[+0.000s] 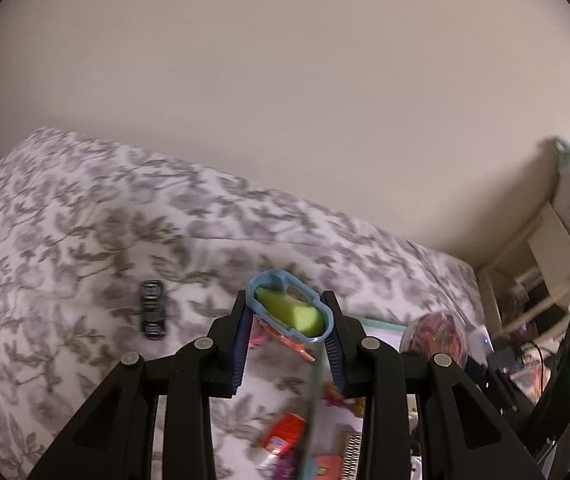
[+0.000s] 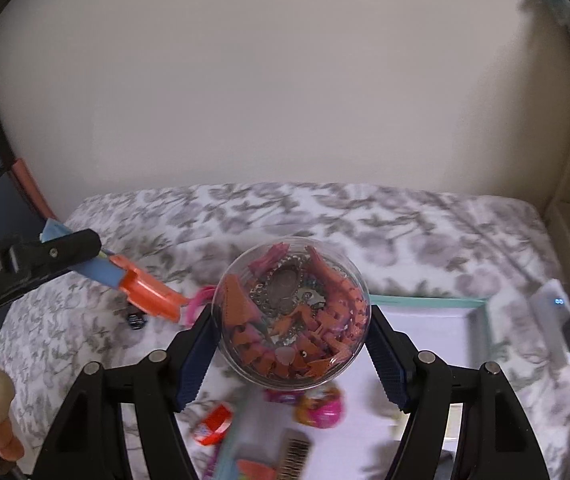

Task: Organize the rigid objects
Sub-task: 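Carry the container with the right tool while the left tool carries the blue toy over the tray, then open the left tool to drop the blue toy while the right tool lowers and releases the container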

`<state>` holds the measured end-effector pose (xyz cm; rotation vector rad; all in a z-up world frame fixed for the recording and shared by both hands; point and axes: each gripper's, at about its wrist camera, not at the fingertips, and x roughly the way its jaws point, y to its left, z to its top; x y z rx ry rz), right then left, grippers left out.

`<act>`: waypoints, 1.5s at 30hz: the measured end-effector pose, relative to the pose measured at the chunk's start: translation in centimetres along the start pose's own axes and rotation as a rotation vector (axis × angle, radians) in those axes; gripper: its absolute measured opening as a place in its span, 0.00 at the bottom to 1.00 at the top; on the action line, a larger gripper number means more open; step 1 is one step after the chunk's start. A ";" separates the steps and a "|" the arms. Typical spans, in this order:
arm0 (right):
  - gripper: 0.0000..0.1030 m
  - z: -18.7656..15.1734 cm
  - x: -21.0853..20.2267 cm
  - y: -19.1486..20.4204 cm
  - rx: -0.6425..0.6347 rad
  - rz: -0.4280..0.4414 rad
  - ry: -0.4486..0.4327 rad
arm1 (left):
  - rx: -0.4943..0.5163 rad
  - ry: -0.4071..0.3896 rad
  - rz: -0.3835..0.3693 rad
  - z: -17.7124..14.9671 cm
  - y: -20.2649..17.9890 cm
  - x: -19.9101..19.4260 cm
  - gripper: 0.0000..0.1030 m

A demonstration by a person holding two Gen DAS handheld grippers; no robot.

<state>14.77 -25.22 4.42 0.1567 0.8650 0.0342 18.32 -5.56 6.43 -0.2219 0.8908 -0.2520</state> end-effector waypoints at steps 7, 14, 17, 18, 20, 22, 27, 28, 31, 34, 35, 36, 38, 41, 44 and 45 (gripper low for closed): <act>0.72 -0.1 -0.8 -4.8 0.040 -0.096 0.003 | 0.098 0.049 -0.110 -1.7 -5.8 2.0 0.34; 0.72 -1.1 -0.4 -7.9 0.070 -0.139 0.030 | 0.169 0.089 -0.130 -3.4 -9.4 5.3 0.34; 0.72 -1.6 0.5 -8.7 0.082 -0.136 0.058 | 0.189 0.101 -0.124 -4.2 -10.1 6.9 0.34; 0.72 -1.7 0.8 -8.8 0.086 -0.134 0.068 | 0.192 0.109 -0.124 -4.5 -10.2 7.7 0.35; 0.72 -2.2 1.8 -9.1 0.089 -0.134 0.097 | 0.196 0.124 -0.116 -5.2 -10.2 8.7 0.35; 0.72 -2.6 2.6 -9.2 0.079 -0.147 0.123 | 0.209 0.137 -0.090 -5.7 -10.1 9.8 0.35; 0.72 -3.5 4.2 -9.6 0.082 -0.159 0.169 | 0.284 0.093 0.005 -6.4 -10.3 10.4 0.35; 0.72 -3.5 4.3 -9.7 0.078 -0.168 0.174 | 0.311 0.079 0.032 -6.6 -10.6 10.5 0.35; 0.72 -3.7 4.6 -9.7 0.057 -0.209 0.190 | 0.377 0.046 0.080 -7.1 -11.3 10.7 0.35; 0.72 -3.8 4.7 -10.2 0.067 -0.219 0.197 | 0.421 0.053 0.106 -7.7 -11.7 11.4 0.34; 0.72 -3.8 4.6 -10.5 0.079 -0.212 0.196 | 0.421 0.066 0.103 -7.9 -11.7 11.7 0.34; 0.72 -3.8 4.6 -10.6 0.082 -0.216 0.197 | 0.407 0.082 0.088 -8.0 -11.6 12.0 0.34; 0.72 -4.0 4.7 -10.7 0.074 -0.234 0.203 | 0.387 0.112 0.063 -8.3 -11.5 12.3 0.34; 0.72 -4.1 4.7 -11.2 0.084 -0.230 0.205 | 0.385 0.135 0.038 -8.5 -11.6 12.5 0.34; 0.72 -4.2 4.3 -11.7 0.109 -0.221 0.195 | 0.370 0.151 -0.002 -8.4 -11.7 12.3 0.34; 0.72 -4.2 4.2 -11.8 0.112 -0.223 0.192 | 0.361 0.159 -0.014 -8.4 -11.8 12.2 0.34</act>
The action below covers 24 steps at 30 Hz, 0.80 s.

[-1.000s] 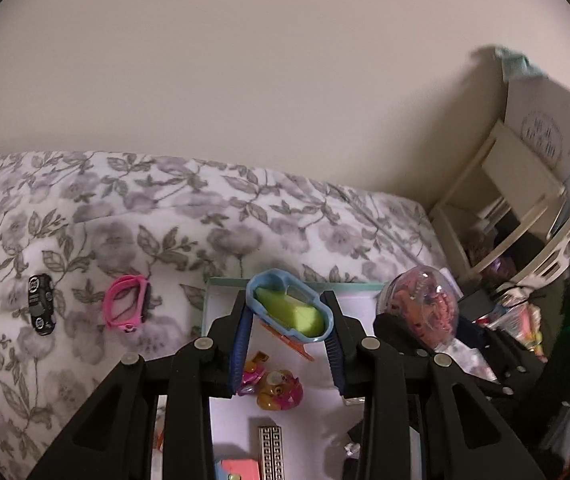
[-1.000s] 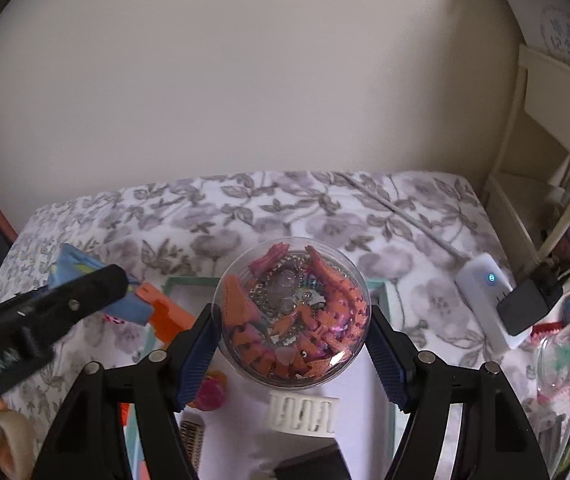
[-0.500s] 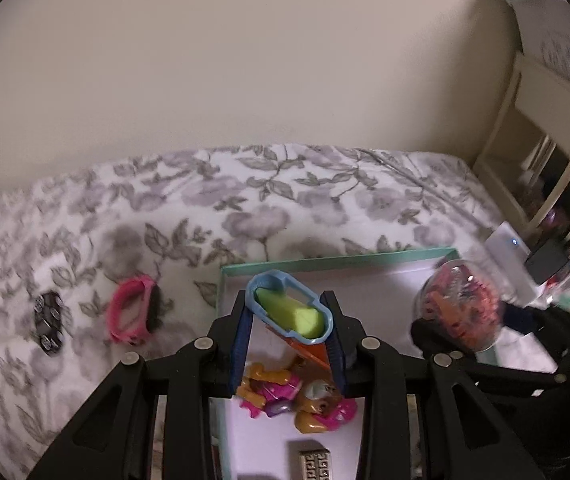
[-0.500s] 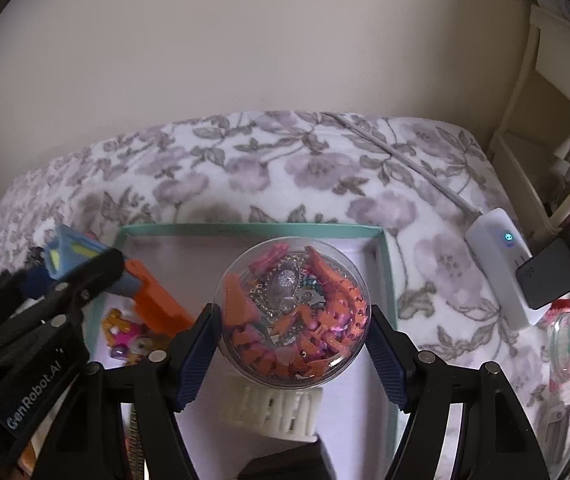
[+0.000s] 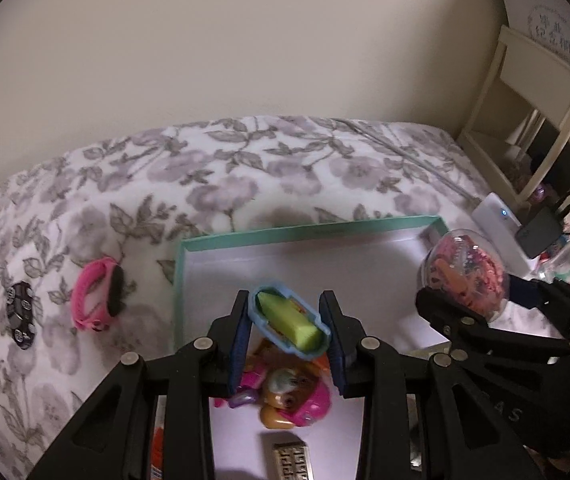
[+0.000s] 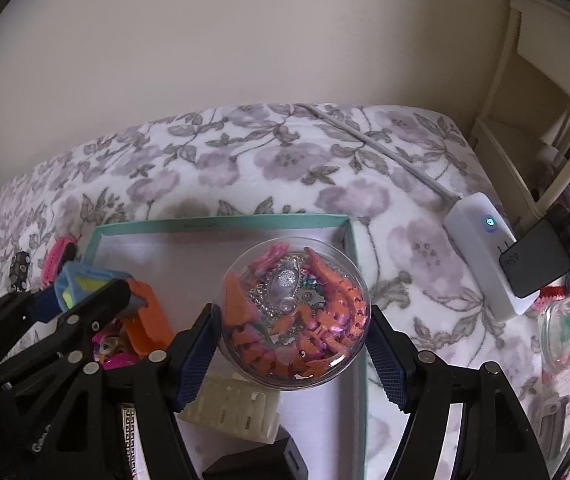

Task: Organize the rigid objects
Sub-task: 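Open the left tool to drop the blue toy while the right tool lowers and releases the container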

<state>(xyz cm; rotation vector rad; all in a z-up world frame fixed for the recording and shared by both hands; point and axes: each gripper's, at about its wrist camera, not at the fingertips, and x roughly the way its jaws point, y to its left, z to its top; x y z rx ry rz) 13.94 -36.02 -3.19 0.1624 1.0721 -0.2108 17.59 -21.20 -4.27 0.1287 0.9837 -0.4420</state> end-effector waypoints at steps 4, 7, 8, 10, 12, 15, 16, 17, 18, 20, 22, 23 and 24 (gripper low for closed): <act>0.72 0.0 -0.1 -0.3 0.010 0.002 -0.004 | -0.002 0.023 -0.037 0.0 -0.3 0.0 0.35; 0.72 0.0 -0.2 -0.5 0.017 0.005 -0.005 | -0.010 0.050 -0.080 0.0 -0.3 -0.1 0.35; 0.72 0.0 -0.2 -0.5 0.021 0.007 -0.007 | -0.012 0.056 -0.096 0.1 -0.3 -0.2 0.35; 0.72 0.0 -0.3 -0.7 0.026 0.010 -0.009 | -0.001 0.072 -0.119 0.2 -0.5 -0.4 0.37; 0.72 0.0 -0.4 -0.8 0.031 0.013 -0.012 | 0.015 0.076 -0.114 0.2 -0.7 -0.7 0.39; 0.72 0.0 -0.5 -0.9 0.034 0.016 -0.015 | 0.019 0.087 -0.109 0.3 -0.9 -0.9 0.39; 0.72 0.0 -0.5 -0.9 0.034 0.017 -0.016 | 0.013 0.090 -0.110 0.4 -0.8 -0.9 0.39; 0.72 0.0 -0.5 -0.9 0.034 0.018 -0.016 | 0.007 0.092 -0.110 0.4 -0.7 -0.8 0.39; 0.72 0.0 -0.5 -0.8 0.032 0.020 -0.016 | 0.002 0.094 -0.109 0.3 -0.6 -0.8 0.39; 0.72 0.0 -0.4 -0.7 0.029 0.024 -0.015 | -0.004 0.102 -0.095 0.2 -0.4 -0.5 0.39; 0.72 0.0 -0.4 -0.6 0.029 0.032 -0.014 | -0.018 0.115 -0.070 0.1 0.0 -0.2 0.39; 0.72 0.0 -0.3 -0.5 0.026 0.038 -0.013 | -0.026 0.117 -0.060 0.1 0.2 -0.1 0.39; 0.72 0.0 -0.2 -0.4 0.022 0.042 -0.012 | -0.033 0.115 -0.051 0.1 0.5 -0.1 0.39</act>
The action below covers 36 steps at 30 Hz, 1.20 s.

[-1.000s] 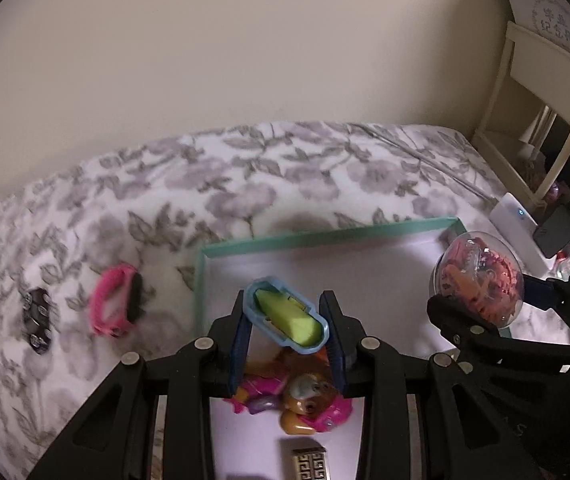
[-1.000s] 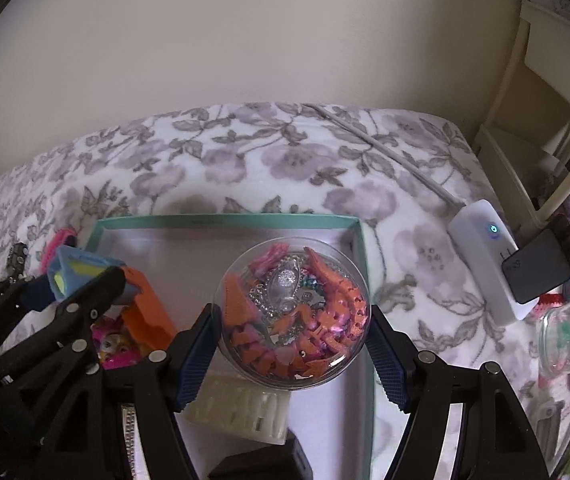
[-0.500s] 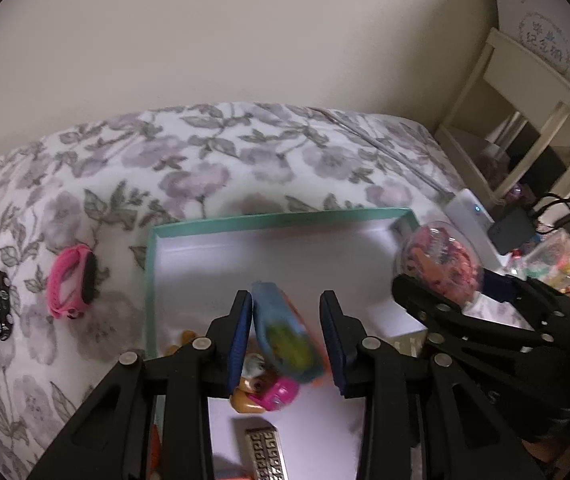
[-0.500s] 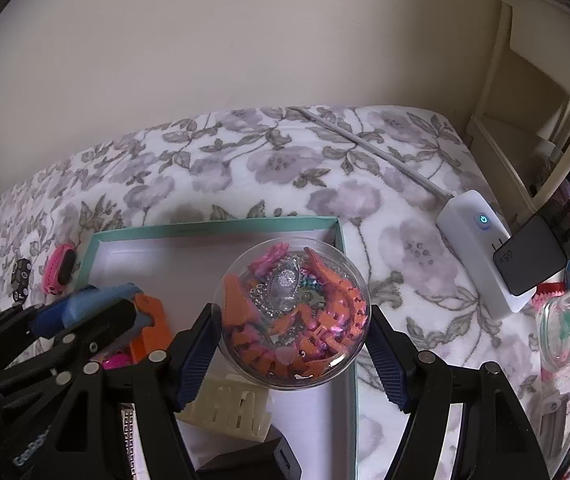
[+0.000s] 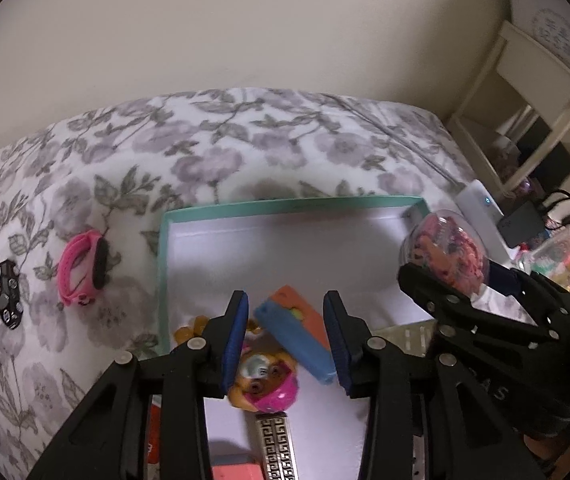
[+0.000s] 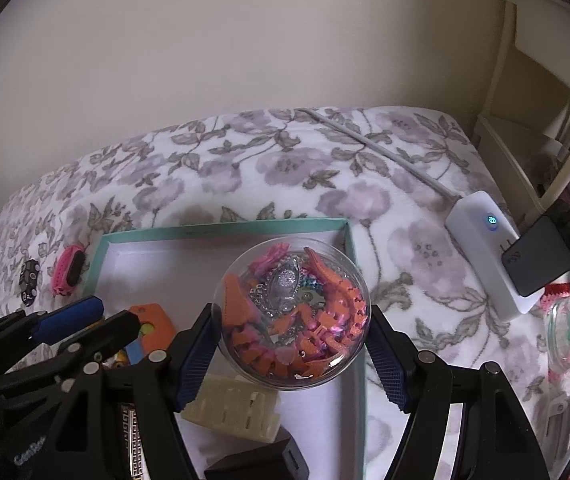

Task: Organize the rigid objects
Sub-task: 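Open the left tool to drop the blue toy while the right tool lowers and releases the container, then withdraw both open tools from the tray toward the remaining items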

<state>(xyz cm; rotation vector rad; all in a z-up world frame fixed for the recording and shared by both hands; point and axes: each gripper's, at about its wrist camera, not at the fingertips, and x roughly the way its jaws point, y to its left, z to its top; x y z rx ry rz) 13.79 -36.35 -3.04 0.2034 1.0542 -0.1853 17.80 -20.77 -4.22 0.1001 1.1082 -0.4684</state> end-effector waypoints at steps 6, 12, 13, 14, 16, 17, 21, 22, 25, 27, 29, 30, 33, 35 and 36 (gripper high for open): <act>0.72 -0.1 0.8 0.7 -0.022 -0.001 0.027 | -0.011 -0.010 0.058 0.1 0.8 -0.1 0.39; 0.72 -0.2 1.3 1.2 -0.041 -0.013 0.044 | -0.041 0.001 0.068 0.2 1.6 0.1 0.39; 0.72 -0.3 1.4 1.2 -0.042 -0.013 0.046 | -0.046 0.003 0.069 0.1 1.7 0.1 0.39; 0.72 -0.3 1.4 1.2 -0.044 -0.014 0.048 | -0.051 0.005 0.069 0.2 1.8 0.1 0.39; 0.72 -0.3 1.4 1.3 -0.047 -0.016 0.050 | -0.059 0.006 0.075 0.2 1.9 0.1 0.39; 0.72 -0.3 1.4 1.3 -0.049 -0.019 0.050 | -0.063 0.006 0.080 0.3 2.0 0.1 0.39; 0.73 -0.1 1.2 1.2 -0.049 -0.030 0.052 | -0.079 0.004 0.089 0.4 2.3 0.0 0.39; 0.73 -0.1 1.2 1.2 -0.048 -0.029 0.053 | -0.084 0.004 0.091 0.4 2.4 -0.1 0.39; 0.75 0.0 1.2 1.0 -0.042 -0.030 0.052 | -0.093 0.004 0.096 0.5 2.6 -0.1 0.40; 0.78 0.0 1.1 0.9 -0.036 -0.028 0.047 | -0.099 0.005 0.098 0.5 2.7 -0.1 0.42; 0.78 0.1 0.9 0.8 -0.033 -0.026 0.041 | -0.108 0.003 0.099 0.5 2.9 -0.2 0.44; 0.78 0.2 0.7 0.8 -0.033 -0.027 0.037 | -0.112 0.002 0.100 0.5 3.0 -0.2 0.44; 0.78 0.4 0.2 0.9 -0.033 -0.030 0.023 | -0.124 -0.003 0.103 0.6 3.3 -0.5 0.44; 0.78 0.5 -0.3 0.9 -0.038 -0.032 0.016 | -0.133 -0.008 0.110 0.7 3.5 -0.7 0.44; 0.78 0.6 -0.6 1.0 -0.041 -0.036 0.010 | -0.138 -0.012 0.114 0.8 3.7 -0.8 0.44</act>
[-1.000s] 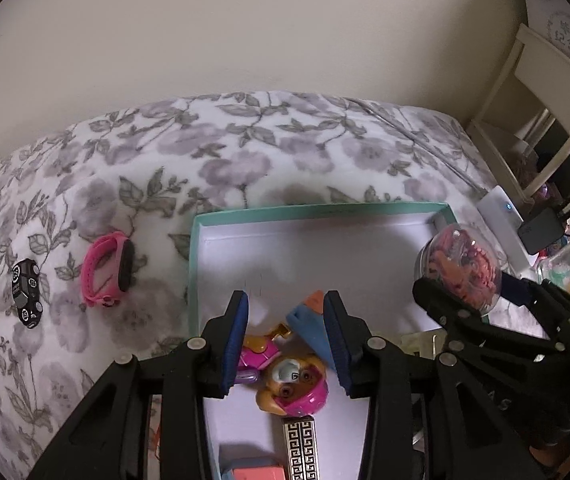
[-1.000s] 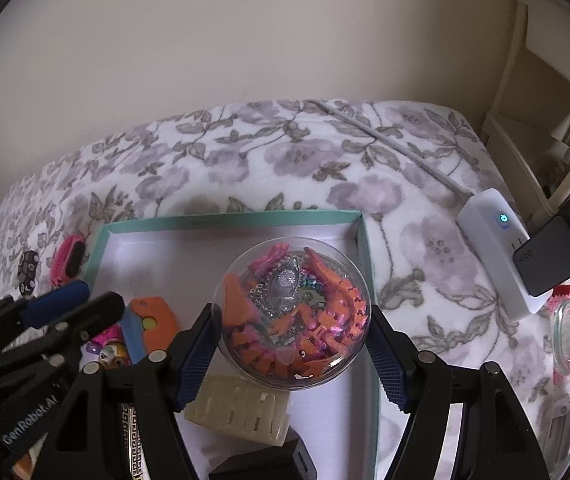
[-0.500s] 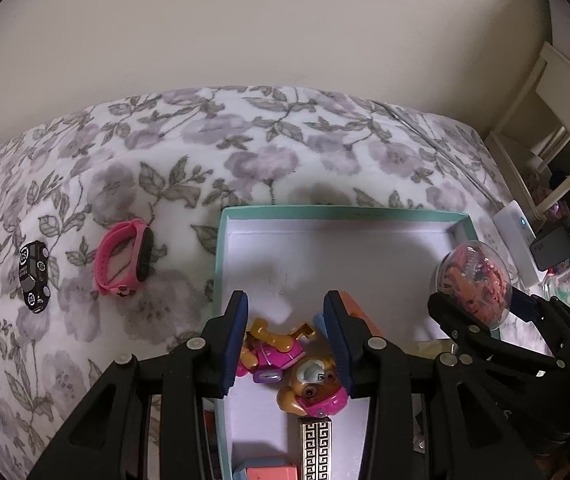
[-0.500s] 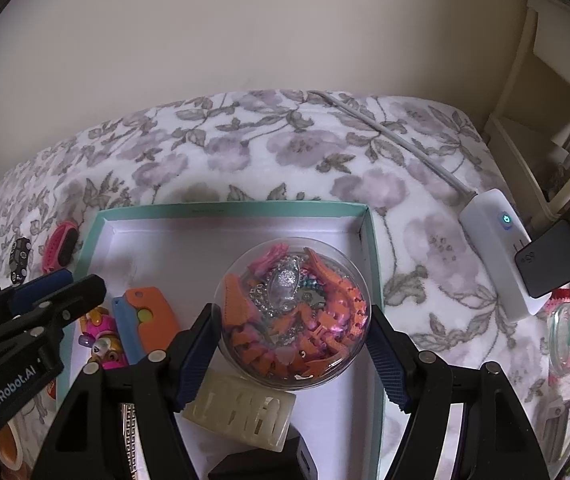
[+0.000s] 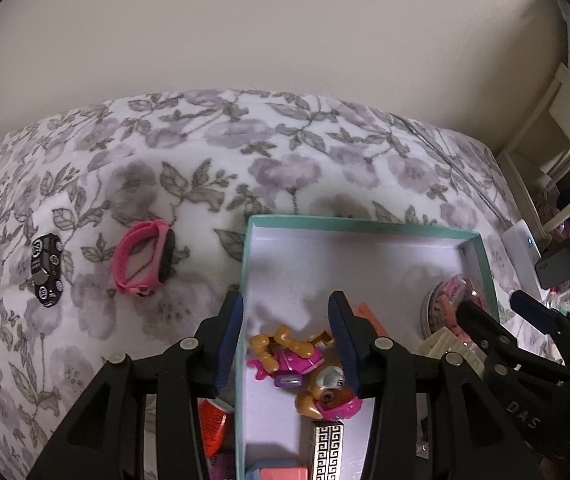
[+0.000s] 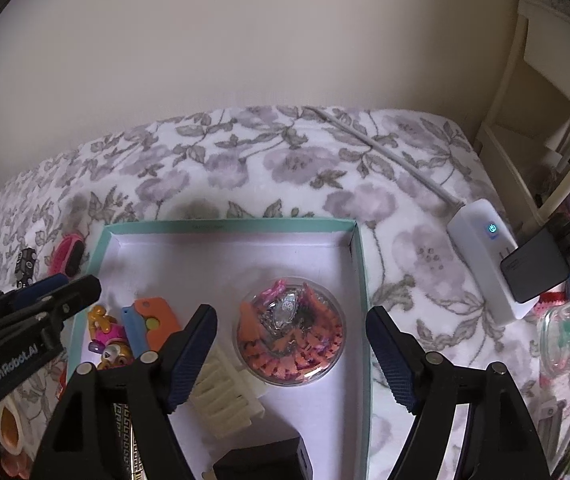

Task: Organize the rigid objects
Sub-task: 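Withdraw both open tools from the tray toward the remaining items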

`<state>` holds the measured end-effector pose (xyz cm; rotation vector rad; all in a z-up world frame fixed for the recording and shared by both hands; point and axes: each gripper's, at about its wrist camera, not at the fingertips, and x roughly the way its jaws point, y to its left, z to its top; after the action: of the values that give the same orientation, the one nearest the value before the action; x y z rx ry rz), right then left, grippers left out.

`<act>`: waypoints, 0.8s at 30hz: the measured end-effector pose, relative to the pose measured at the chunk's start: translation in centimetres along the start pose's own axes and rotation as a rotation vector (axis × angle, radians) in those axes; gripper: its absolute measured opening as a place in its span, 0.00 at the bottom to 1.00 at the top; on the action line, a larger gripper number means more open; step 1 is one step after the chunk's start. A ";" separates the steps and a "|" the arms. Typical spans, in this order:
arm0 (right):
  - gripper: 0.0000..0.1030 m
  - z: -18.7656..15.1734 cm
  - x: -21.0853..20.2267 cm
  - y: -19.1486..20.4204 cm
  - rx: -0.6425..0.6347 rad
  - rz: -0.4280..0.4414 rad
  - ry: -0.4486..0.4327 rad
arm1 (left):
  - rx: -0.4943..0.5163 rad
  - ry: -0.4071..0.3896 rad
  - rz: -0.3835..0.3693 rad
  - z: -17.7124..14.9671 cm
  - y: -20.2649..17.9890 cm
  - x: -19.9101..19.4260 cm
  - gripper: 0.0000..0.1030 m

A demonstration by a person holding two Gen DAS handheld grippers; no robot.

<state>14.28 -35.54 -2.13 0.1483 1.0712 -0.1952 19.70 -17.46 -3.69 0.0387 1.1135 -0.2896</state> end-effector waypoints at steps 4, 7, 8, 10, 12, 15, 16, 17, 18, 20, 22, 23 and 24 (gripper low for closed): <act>0.84 0.4 -1.6 0.0 -0.005 -0.006 -0.047 | -0.033 -0.020 0.027 0.4 1.0 -0.6 0.44; 0.87 0.7 -2.8 0.1 -0.005 -0.002 -0.080 | -0.052 -0.035 0.040 0.7 1.7 -1.0 0.45; 0.88 0.8 -3.0 0.1 -0.006 -0.001 -0.087 | -0.057 -0.041 0.044 0.8 1.9 -1.2 0.46; 0.93 0.9 -3.3 0.2 -0.010 -0.001 -0.095 | -0.064 -0.057 0.051 0.9 2.2 -1.5 0.77; 0.99 0.9 -3.4 0.5 -0.021 -0.004 -0.103 | -0.071 -0.078 0.057 1.0 2.4 -1.8 0.82; 0.99 0.9 -3.3 0.9 -0.036 -0.005 -0.103 | -0.080 -0.090 0.065 1.2 2.8 -2.0 0.82; 0.99 0.9 -3.2 1.1 -0.043 -0.005 -0.102 | -0.082 -0.093 0.071 1.2 2.9 -2.0 0.82; 1.00 0.8 -3.2 1.2 -0.047 -0.006 -0.102 | -0.084 -0.095 0.079 1.2 3.1 -2.0 0.82; 1.00 0.8 -3.1 1.4 -0.054 -0.011 -0.103 | -0.086 -0.095 0.085 1.2 3.2 -2.0 0.82; 1.00 0.8 -3.0 1.7 -0.064 -0.016 -0.107 | -0.093 -0.093 0.093 1.2 3.5 -1.9 0.83; 1.00 0.7 -2.9 2.0 -0.069 -0.008 -0.104 | -0.101 -0.092 0.101 1.2 3.8 -1.8 0.84; 1.00 0.7 -2.7 2.2 -0.073 -0.001 -0.100 | -0.104 -0.092 0.107 1.2 3.9 -1.7 0.88; 1.00 0.7 -2.6 2.4 -0.077 0.000 -0.097 | -0.106 -0.092 0.114 1.2 4.1 -1.7 0.91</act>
<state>14.21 -33.10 0.52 0.0694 0.9809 -0.1590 21.11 -13.42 -2.11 -0.0057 1.0300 -0.1287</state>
